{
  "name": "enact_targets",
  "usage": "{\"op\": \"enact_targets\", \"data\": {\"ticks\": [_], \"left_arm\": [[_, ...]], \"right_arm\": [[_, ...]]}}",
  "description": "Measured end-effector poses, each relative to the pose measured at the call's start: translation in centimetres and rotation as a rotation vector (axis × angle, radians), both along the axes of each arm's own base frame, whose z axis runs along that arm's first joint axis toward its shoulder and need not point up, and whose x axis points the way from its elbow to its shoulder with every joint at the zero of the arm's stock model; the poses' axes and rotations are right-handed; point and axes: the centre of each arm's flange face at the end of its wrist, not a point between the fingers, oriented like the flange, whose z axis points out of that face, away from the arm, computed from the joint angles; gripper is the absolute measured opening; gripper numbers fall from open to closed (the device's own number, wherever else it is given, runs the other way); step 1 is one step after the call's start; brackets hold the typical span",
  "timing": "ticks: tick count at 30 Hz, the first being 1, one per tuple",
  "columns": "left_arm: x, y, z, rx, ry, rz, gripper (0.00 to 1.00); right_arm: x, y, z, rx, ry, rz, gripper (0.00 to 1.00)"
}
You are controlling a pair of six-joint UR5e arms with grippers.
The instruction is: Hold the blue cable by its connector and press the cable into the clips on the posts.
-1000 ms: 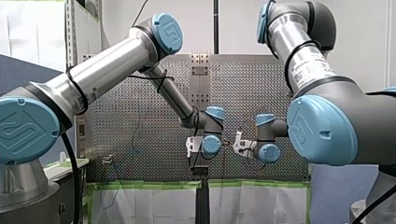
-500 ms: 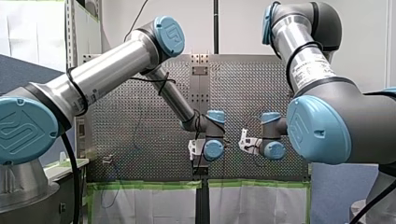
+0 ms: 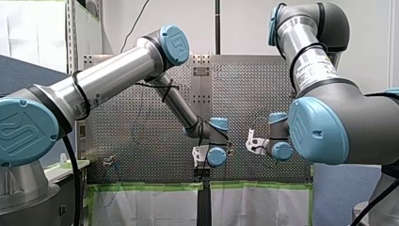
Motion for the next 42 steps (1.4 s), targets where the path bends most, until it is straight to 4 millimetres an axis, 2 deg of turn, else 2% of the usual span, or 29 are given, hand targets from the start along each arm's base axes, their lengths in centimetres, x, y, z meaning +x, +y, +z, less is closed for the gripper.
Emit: {"op": "enact_targets", "data": {"ticks": [17, 21, 31, 42], "left_arm": [[0.6, -0.1, 0.2, -0.015, -0.003, -0.02, 0.02], [0.7, -0.3, 0.3, -0.02, -0.005, -0.036, 0.02], [1.9, -1.6, 2.1, -0.025, -0.007, -0.052, 0.02], [2.5, -1.2, 2.2, -0.019, -0.001, -0.044, 0.02]], "right_arm": [[-0.4, -2.5, 1.1, 0.007, -0.023, 0.033, 0.0], [-0.5, -2.9, 1.3, 0.007, -0.025, 0.035, 0.0], [-0.6, -3.6, 1.6, 0.011, -0.044, 0.056, 0.0], [-1.0, -4.2, 1.5, 0.01, -0.051, 0.049, 0.0]]}}
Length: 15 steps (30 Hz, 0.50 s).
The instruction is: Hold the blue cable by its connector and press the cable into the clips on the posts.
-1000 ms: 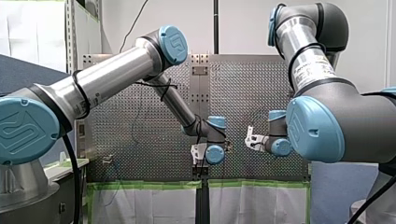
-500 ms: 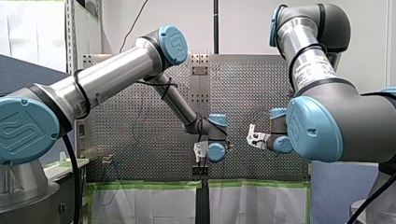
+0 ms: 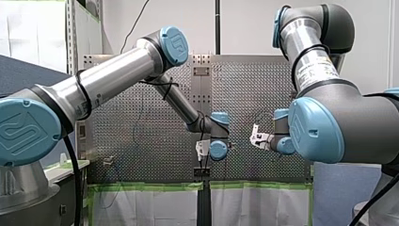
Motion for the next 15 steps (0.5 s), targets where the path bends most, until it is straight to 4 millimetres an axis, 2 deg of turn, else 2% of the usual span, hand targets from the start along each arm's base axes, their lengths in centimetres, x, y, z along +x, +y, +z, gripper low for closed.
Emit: {"op": "enact_targets", "data": {"ticks": [9, 15], "left_arm": [[0.9, 0.6, -0.3, 0.002, 0.007, -0.016, 0.02], [2.3, 1.4, -0.6, 0.006, 0.02, -0.02, 0.02]], "right_arm": [[0.1, -0.5, -2.5, 0.037, 0.038, 0.002, 0.0], [0.3, -0.9, -2.6, 0.04, 0.042, 0.006, 0.0]]}}
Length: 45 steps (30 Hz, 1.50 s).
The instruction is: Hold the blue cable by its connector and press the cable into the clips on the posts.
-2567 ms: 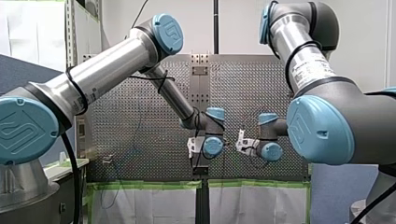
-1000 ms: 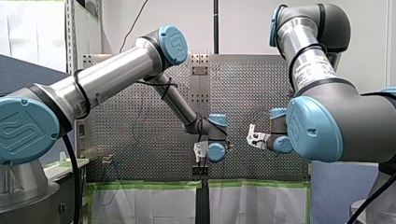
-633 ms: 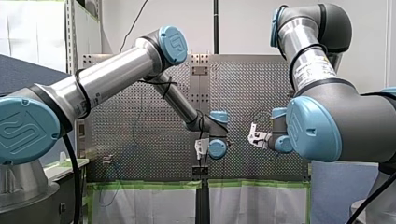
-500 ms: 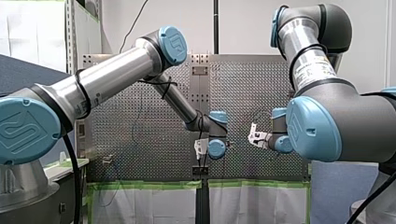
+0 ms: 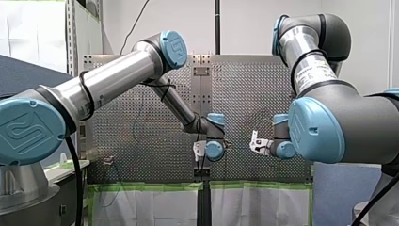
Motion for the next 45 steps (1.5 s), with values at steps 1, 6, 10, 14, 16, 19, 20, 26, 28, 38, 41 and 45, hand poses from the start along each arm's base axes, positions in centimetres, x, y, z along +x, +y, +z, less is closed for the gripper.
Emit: {"op": "enact_targets", "data": {"ticks": [1, 6, 10, 14, 16, 19, 20, 26, 28, 38, 41, 45], "left_arm": [[0.3, 0.0, 0.1, 0.0, 0.001, -0.001, 0.02], [1.5, -0.4, 1.3, -0.011, -0.004, -0.019, 0.02], [2.4, -0.9, 2.2, -0.04, -0.008, -0.045, 0.02], [3.5, -0.5, 2.6, -0.056, 0.005, -0.058, 0.02], [4.2, 0.1, 2.7, -0.056, 0.012, -0.056, 0.02], [4.9, 0.9, 2.7, -0.055, 0.017, -0.049, 0.02], [5.1, 1.0, 2.6, -0.054, 0.018, -0.047, 0.02], [5.6, 1.7, 1.9, -0.046, 0.03, -0.043, 0.02], [5.7, 1.9, 1.8, -0.04, 0.032, -0.043, 0.02], [5.7, 2.0, 1.7, 0.01, 0.024, -0.044, 0.25], [5.7, 2.1, 1.7, 0.032, 0.019, -0.032, 0.58], [5.7, 2.4, 1.7, 0.057, 0.017, -0.011, 0.61]], "right_arm": [[0.1, -0.1, 0.1, -0.002, 0.0, 0.001, 0.0], [0.3, -0.6, 0.5, -0.005, 0.0, 0.003, 0.0], [0.4, -1.1, 0.8, -0.007, 0.001, 0.003, 0.0], [0.5, -1.5, 1.2, -0.015, -0.001, 0.003, 0.0], [0.6, -1.7, 1.3, -0.018, -0.001, 0.004, 0.0], [0.7, -1.9, 1.5, -0.024, -0.002, 0.005, 0.0], [0.7, -2.0, 1.6, -0.026, -0.003, 0.005, 0.0], [0.9, -2.4, 2.0, -0.034, -0.005, 0.007, 0.0], [0.9, -2.5, 2.0, -0.036, -0.006, 0.008, 0.0], [0.6, -3.0, 2.3, -0.041, -0.01, 0.001, 0.0], [0.6, -3.1, 2.4, -0.043, -0.011, 0.001, 0.0], [0.5, -3.2, 2.5, -0.044, -0.012, 0.001, 0.0]]}}
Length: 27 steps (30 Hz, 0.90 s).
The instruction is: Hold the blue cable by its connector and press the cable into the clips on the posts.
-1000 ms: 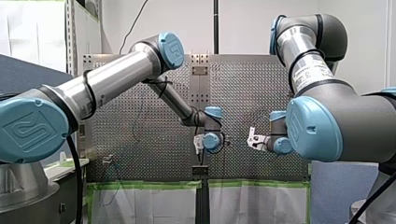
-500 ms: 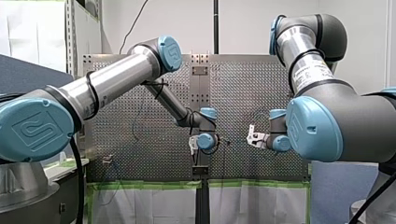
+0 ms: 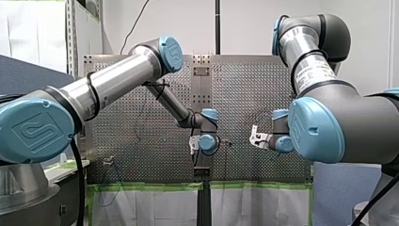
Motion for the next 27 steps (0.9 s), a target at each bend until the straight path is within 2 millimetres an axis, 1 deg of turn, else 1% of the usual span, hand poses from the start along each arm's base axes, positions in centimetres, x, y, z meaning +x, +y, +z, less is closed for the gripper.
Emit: {"op": "enact_targets", "data": {"ticks": [3, 4, 6, 7, 9, 10, 12, 13, 14, 15, 16, 17, 22, 27], "left_arm": [[-0.1, 0.1, 0.0, 0.025, -0.003, 0.019, 0.61], [-0.1, 0.2, 0.0, 0.035, -0.006, 0.026, 0.64], [-0.2, 0.2, 0.0, 0.049, -0.008, 0.037, 0.64], [-0.3, 0.3, 0.0, 0.057, -0.007, 0.043, 0.69], [-0.4, 0.3, -0.1, 0.068, -0.001, 0.051, 0.69], [-0.5, 0.4, -0.2, 0.076, 0.004, 0.054, 0.71], [-0.7, 0.4, -0.2, 0.084, 0.013, 0.051, 0.71], [-0.8, 0.4, -0.2, 0.091, 0.022, 0.044, 0.76], [-0.9, 0.3, -0.3, 0.097, 0.028, 0.037, 0.82], [-1.0, 0.3, -0.4, 0.104, 0.034, 0.028, 0.82], [-1.2, 0.2, -0.5, 0.114, 0.04, 0.015, 0.98], [-1.2, 0.1, -0.6, 0.122, 0.043, 0.005, 1.0], [-1.8, -0.1, -0.7, 0.143, 0.067, -0.03, 1.0], [-2.5, 0.0, -0.9, 0.154, 0.1, -0.013, 1.0]], "right_arm": [[0.0, 0.0, 0.0, 0.0, 0.0, 0.0, 0.0], [0.0, 0.0, 0.0, -0.001, 0.0, 0.0, 0.0], [0.0, 0.0, 0.0, -0.001, 0.0, 0.001, 0.0], [0.0, 0.0, 0.0, -0.001, 0.0, 0.001, 0.0], [0.0, 0.0, 0.0, -0.001, -0.001, 0.0, 0.0], [0.0, 0.0, 0.0, 0.0, -0.001, 0.0, 0.0], [0.0, -0.1, 0.0, 0.0, -0.002, 0.0, 0.0], [0.0, -0.1, 0.0, 0.0, -0.002, 0.0, 0.0], [0.0, -0.1, 0.0, 0.001, -0.003, 0.0, 0.0], [0.0, 0.0, 0.0, 0.001, -0.003, 0.0, 0.0], [0.0, 0.0, 0.0, 0.001, -0.003, 0.0, 0.0], [0.0, 0.0, 0.0, 0.002, -0.003, 0.0, 0.0], [-0.1, 0.0, 0.0, 0.004, -0.003, -0.001, 0.0], [-0.1, 0.0, -0.1, 0.007, -0.005, -0.001, 0.0]]}}
